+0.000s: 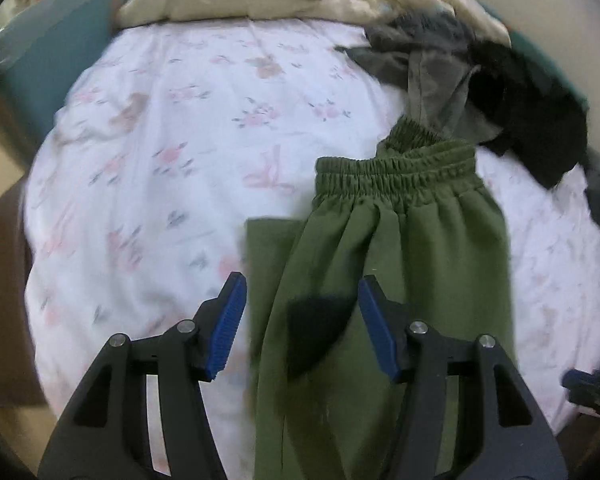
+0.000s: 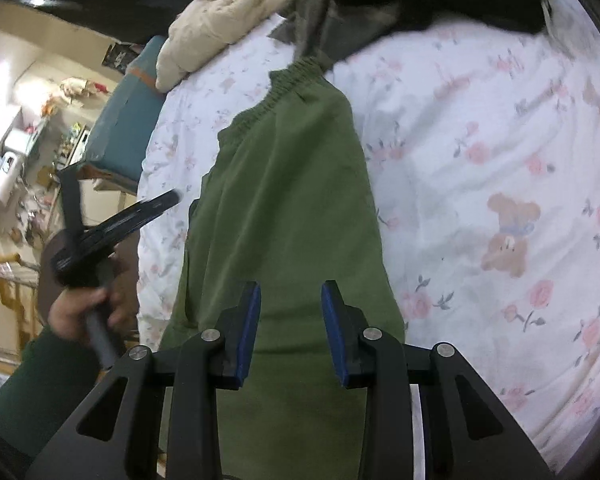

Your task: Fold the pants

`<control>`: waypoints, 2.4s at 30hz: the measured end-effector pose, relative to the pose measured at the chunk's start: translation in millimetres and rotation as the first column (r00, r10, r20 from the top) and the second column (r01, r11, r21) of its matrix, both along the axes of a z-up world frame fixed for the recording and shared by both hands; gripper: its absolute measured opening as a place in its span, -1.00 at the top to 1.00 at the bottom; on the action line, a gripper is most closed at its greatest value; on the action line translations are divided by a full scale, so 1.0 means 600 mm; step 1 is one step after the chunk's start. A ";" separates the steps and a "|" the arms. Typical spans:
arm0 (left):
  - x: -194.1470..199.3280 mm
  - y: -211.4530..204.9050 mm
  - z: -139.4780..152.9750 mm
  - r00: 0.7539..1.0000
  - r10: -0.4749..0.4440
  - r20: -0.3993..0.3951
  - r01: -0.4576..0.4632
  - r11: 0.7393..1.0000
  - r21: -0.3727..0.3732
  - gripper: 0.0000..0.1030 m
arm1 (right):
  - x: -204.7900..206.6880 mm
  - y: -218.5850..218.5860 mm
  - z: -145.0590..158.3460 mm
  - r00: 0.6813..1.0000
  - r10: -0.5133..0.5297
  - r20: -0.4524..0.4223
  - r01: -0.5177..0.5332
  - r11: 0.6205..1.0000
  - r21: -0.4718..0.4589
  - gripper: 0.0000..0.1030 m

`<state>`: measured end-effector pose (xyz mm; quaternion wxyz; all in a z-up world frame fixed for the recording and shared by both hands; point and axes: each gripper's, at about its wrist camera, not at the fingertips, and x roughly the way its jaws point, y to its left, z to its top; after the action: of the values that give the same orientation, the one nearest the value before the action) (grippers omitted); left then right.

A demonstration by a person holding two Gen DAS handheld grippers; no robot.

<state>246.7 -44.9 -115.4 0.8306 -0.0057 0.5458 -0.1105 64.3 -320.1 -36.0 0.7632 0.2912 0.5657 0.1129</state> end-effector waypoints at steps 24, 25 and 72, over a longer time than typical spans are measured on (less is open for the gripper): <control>0.049 -0.068 -0.036 0.994 -0.107 -0.031 0.104 0.991 -0.078 0.94 | 0.017 -0.030 -0.069 0.986 -0.096 -0.133 0.110 0.989 0.103 0.03; 0.049 -0.064 -0.028 0.995 -0.100 -0.021 0.098 0.992 -0.085 0.95 | 0.017 -0.030 -0.071 0.986 -0.097 -0.135 0.111 0.989 0.099 0.03; 0.049 0.055 -0.019 0.993 0.050 -0.111 -0.068 0.984 -0.167 -0.62 | 0.357 0.034 -0.098 0.980 0.195 -0.041 -0.196 0.980 -0.038 -0.10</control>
<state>276.3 -12.0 -126.8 0.7998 -0.0987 0.5773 -0.1314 278.6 -299.8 -94.5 0.7437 0.2201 0.6080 0.1699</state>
